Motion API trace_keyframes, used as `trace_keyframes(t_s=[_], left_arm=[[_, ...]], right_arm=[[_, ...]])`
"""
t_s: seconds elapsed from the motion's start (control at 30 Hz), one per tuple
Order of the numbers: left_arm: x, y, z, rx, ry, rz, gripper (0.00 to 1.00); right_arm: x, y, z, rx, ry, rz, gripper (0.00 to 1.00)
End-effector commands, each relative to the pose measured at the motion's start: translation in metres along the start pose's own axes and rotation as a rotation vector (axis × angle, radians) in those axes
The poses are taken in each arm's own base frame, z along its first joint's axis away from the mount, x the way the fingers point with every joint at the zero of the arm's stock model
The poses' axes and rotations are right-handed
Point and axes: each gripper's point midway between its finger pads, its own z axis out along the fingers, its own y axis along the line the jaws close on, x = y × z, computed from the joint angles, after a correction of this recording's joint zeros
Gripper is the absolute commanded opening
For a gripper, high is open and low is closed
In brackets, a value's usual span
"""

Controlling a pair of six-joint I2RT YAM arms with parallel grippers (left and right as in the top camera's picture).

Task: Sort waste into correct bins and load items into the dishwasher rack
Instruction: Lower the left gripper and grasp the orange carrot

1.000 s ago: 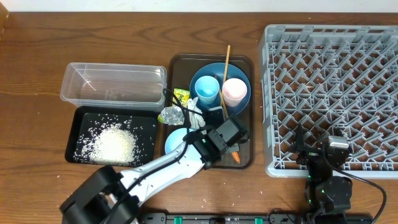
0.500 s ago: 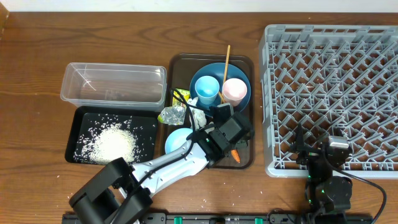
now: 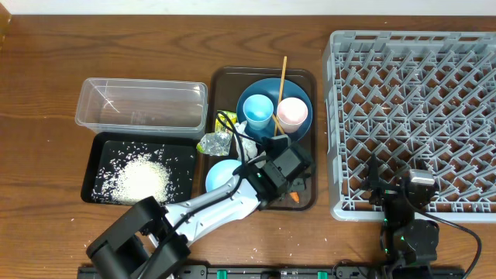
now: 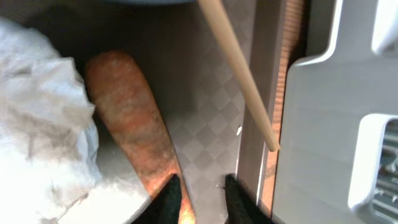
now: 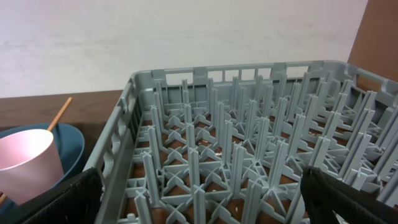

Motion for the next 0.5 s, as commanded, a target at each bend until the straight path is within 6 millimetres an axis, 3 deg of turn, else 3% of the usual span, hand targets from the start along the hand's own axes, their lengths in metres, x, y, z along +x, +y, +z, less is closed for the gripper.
trace_keyframes(t_s=[0.0, 0.13, 0.47], left_arm=[[0.003, 0.005, 0.001, -0.031, -0.026, 0.018, 0.42], [0.007, 0.004, 0.001, -0.045, -0.047, 0.041, 0.49], [0.007, 0.025, -0.001, -0.163, -0.109, 0.043, 0.49]], right_arm=[[0.002, 0.003, 0.0, -0.013, 0.006, 0.003, 0.99], [0.002, 0.003, 0.0, -0.013, 0.006, 0.003, 0.99], [0.002, 0.003, 0.0, -0.013, 0.006, 0.003, 0.99]])
